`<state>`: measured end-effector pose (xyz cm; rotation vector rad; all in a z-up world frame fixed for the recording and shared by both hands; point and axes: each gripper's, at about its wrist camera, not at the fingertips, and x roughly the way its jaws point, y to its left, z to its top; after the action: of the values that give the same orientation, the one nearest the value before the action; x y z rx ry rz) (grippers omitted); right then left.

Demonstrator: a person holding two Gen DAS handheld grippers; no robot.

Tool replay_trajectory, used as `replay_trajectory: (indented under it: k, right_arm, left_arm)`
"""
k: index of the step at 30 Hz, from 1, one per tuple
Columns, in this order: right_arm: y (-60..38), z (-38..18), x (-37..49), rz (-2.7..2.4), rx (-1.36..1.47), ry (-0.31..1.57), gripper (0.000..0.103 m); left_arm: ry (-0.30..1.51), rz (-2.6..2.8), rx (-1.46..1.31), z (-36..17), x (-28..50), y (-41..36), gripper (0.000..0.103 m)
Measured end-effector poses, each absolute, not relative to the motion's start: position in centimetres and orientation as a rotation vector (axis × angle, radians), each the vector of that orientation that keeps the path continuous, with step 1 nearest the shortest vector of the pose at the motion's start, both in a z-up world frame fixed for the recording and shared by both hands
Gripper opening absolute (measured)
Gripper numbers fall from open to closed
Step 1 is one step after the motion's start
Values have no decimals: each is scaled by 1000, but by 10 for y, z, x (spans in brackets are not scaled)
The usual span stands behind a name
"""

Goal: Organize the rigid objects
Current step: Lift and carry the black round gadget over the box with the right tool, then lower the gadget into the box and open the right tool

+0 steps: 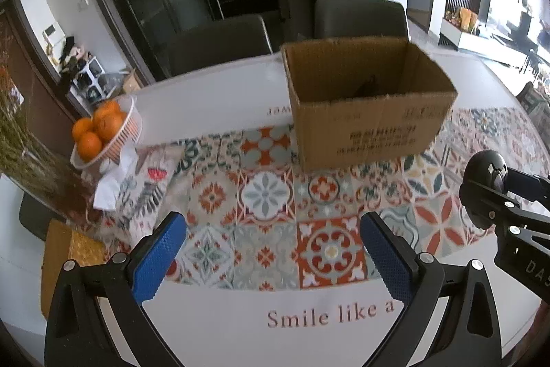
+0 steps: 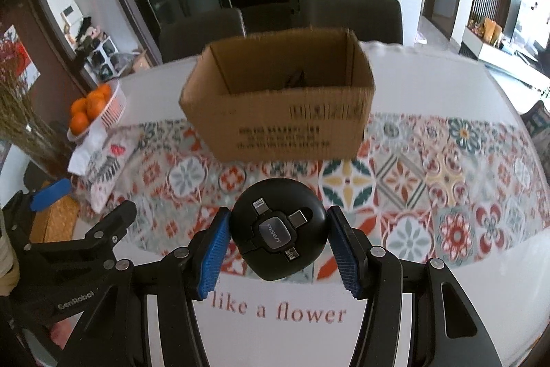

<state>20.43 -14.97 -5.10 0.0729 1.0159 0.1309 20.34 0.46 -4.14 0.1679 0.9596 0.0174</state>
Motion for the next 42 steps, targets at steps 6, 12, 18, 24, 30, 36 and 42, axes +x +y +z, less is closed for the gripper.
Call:
replay_trajectory:
  k: [6,12,18,24,30,36,42]
  right_arm:
    - [-151,-30,222,120,63,961,57]
    - [-152,-16,243,125,73,933,57]
    - [-152,-7,263,118,71,916,57]
    - [-152,-2,284,110,52,905,57]
    - [-151,-1,307,102,32,899,57]
    - [-152,-7,331,103,39,919,57]
    - [-155,-21,352,95,42,950,57]
  left_arm:
    - [921,27,171,-23,222,3,103]
    - [891,38,165,-9,239,5,103]
    - [881,43,161,-1,258,6,103]
    - [901,28,139,-2,279,7,103]
    - [924,21,115,-7,303,7,103]
    - [934,24,95,-14,324,7,103]
    - [941,43,109,-22,342,7,103]
